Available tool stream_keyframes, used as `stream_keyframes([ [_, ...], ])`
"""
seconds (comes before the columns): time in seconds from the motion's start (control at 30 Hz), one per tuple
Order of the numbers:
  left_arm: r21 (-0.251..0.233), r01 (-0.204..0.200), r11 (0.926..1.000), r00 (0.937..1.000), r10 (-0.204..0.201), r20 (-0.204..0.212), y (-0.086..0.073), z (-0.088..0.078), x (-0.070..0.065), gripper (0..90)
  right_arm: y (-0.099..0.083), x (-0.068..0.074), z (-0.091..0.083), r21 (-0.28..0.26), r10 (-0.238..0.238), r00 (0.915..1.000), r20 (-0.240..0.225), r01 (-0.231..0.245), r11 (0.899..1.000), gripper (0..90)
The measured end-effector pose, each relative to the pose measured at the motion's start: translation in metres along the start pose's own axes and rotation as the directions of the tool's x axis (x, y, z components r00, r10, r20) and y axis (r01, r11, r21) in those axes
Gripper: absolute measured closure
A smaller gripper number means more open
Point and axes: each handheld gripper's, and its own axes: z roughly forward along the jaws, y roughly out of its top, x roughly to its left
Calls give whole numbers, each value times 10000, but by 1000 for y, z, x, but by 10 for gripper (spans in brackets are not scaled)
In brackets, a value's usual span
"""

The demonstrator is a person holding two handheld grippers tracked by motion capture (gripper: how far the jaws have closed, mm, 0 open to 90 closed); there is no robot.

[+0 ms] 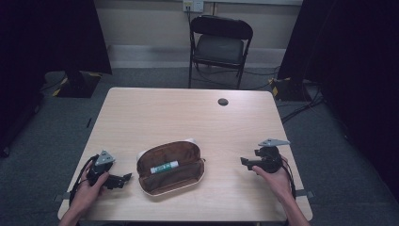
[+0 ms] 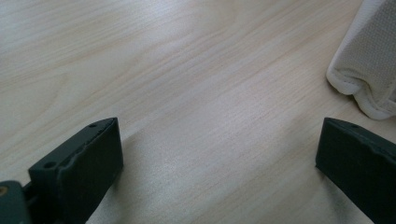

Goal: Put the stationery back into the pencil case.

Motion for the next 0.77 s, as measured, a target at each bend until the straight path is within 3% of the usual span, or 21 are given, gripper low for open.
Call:
stream_keyframes([
  [0.1, -3, 0, 10000, 10000, 0, -6, 0, 0, 0, 2, -6, -5, 2, 196, 210, 9996, 179, -214, 9996, 182],
  [0.17, 8, -16, 10000, 10000, 16, 0, 0, 0, 0, 2, -12, -12, 6, 552, 253, 9959, 870, -302, 9980, 159],
  [0.37, 16, -5, 10000, 10000, 5, 44, 0, 0, 0, 0, -19, -18, 9, 801, 618, 9882, 1402, -736, 9941, 150],
  [0.5, 20, -10, 10000, 10000, 10, 43, 0, 0, 0, 0, -23, -17, 12, 611, 441, 9807, 1904, -567, 9965, 141],
  [0.53, 26, -25, 10000, 10000, 25, 17, 0, 0, 0, 0, -30, -15, 16, -124, 369, 9784, 2035, -351, 9993, 126],
  [0.57, 17, -6, 10000, 10000, 5, 43, 0, 0, 0, 0, -31, -15, 16, -256, 341, 9790, 2012, -295, 9992, 127],
  [0.77, 10, -7, 10000, 10000, 7, 42, 0, 0, 0, 0, -31, -15, 16, -248, 307, 9794, 1996, -262, 9993, 127],
])
